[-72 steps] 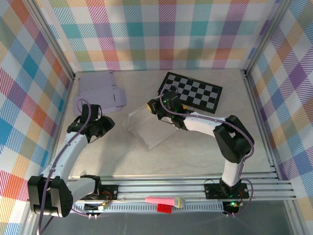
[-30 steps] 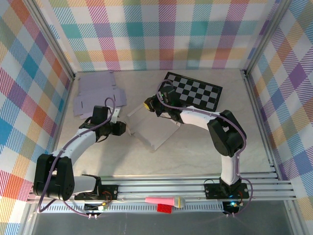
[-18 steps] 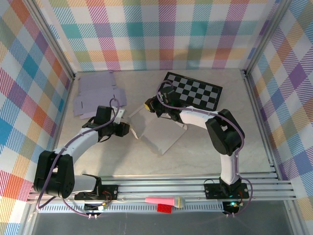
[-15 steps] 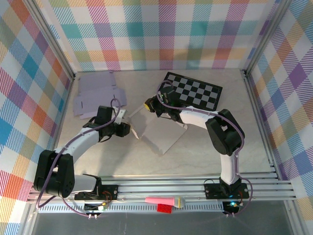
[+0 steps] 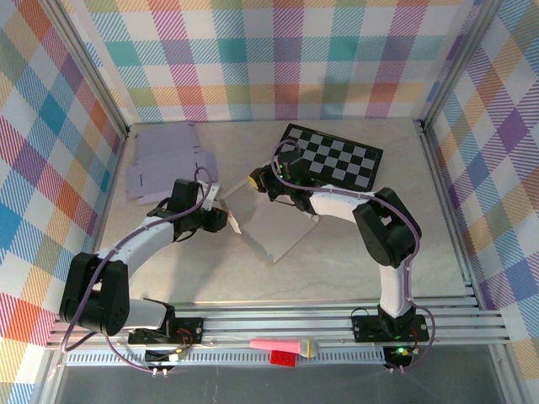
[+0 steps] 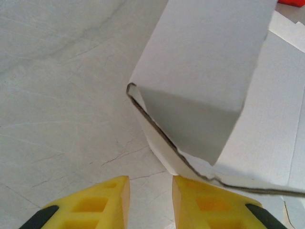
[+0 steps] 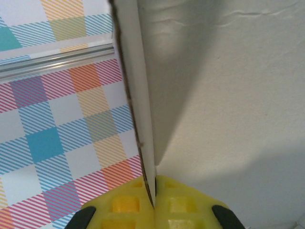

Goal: Fold the paper box

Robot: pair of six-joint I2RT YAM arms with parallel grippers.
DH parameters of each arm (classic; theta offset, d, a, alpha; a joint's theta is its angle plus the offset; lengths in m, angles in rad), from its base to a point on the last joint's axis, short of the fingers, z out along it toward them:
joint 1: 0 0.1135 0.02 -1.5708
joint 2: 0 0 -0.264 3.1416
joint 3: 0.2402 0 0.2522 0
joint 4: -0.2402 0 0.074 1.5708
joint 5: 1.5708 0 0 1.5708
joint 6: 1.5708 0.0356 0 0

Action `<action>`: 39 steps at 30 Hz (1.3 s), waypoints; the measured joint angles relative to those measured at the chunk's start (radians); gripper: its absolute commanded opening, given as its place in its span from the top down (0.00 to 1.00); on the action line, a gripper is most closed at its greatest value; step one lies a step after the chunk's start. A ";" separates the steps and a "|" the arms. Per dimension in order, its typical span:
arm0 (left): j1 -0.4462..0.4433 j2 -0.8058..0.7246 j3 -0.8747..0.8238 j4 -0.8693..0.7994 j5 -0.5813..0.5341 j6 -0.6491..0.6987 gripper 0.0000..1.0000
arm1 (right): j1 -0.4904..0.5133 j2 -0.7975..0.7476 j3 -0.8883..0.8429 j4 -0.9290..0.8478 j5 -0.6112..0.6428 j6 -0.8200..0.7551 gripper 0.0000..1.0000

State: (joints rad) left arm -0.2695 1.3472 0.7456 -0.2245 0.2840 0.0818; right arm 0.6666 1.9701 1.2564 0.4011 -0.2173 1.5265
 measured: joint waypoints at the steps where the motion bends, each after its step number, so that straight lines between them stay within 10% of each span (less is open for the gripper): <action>1: -0.003 0.000 0.000 0.000 -0.008 -0.003 0.71 | 0.000 0.000 -0.005 0.007 0.000 0.003 1.00; 39: -0.096 -0.045 -0.252 0.495 -0.114 -0.262 0.61 | 0.000 -0.021 -0.135 0.233 0.034 0.071 1.00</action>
State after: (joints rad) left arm -0.3656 1.3018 0.4934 0.2707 0.1703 -0.1806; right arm 0.6666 1.9491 1.1217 0.6338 -0.1837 1.5974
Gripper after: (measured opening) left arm 0.390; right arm 0.058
